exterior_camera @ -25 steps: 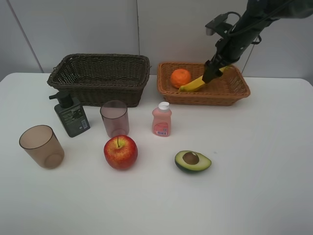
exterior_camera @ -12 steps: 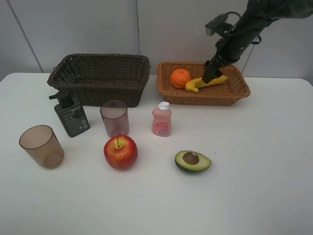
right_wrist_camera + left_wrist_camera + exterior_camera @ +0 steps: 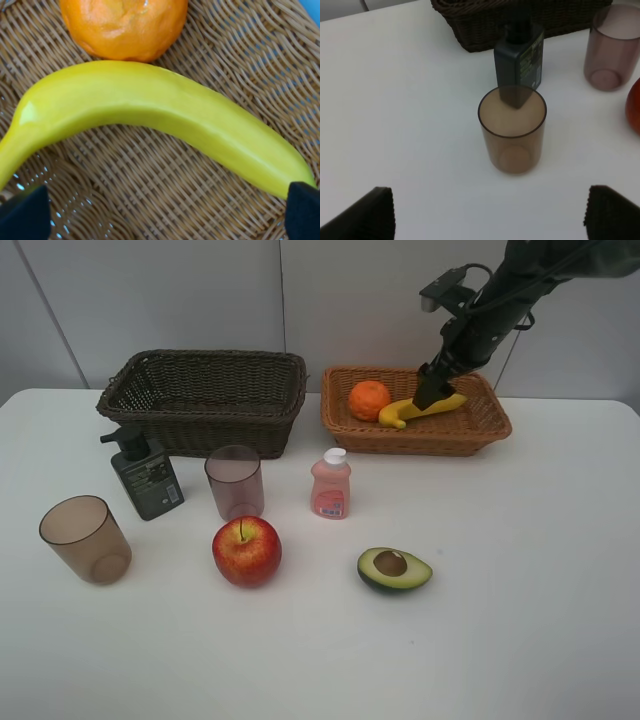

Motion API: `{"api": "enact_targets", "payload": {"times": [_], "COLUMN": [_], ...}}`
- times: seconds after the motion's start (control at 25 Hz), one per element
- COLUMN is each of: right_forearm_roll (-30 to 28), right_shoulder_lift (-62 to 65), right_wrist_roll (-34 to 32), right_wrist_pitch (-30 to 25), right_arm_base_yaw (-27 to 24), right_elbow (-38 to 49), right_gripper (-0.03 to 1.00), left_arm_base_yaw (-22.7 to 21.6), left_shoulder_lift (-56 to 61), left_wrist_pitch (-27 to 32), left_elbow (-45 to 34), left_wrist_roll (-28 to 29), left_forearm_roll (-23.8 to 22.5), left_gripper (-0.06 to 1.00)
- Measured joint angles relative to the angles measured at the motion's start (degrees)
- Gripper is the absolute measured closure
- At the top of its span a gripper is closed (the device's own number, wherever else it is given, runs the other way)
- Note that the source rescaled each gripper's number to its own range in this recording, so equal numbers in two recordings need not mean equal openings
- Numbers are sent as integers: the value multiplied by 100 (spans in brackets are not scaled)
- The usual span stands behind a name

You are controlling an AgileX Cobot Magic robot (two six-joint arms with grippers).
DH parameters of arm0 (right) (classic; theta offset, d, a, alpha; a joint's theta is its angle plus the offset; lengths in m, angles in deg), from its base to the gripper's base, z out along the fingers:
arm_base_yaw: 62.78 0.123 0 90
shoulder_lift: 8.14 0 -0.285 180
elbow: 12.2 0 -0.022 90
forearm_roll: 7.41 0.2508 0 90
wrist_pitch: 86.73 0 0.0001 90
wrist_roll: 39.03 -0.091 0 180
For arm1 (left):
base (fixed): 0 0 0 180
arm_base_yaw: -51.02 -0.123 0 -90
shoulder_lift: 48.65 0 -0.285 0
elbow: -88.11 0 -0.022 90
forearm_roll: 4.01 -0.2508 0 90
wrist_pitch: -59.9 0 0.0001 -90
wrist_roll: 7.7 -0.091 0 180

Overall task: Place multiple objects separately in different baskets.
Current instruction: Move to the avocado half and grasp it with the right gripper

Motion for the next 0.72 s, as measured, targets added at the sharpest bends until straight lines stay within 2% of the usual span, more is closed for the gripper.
{"api": "enact_targets", "payload": {"times": [0.48, 0.72], "right_forearm_roll": [-5, -31], "right_shoulder_lift": [312, 637], "right_wrist_roll": [0, -5], "right_wrist_pitch": [-31, -370], "right_arm_base_yaw": [0, 86], "right_elbow": [0, 0], "right_gripper": [-3, -3], "left_arm_base_yaw": [0, 0], "left_shoulder_lift": [0, 0], "left_wrist_pitch": [0, 0], "left_elbow": [0, 0], "left_wrist_roll": [0, 0], "left_forearm_roll": [0, 0], "left_gripper": [-6, -6]}}
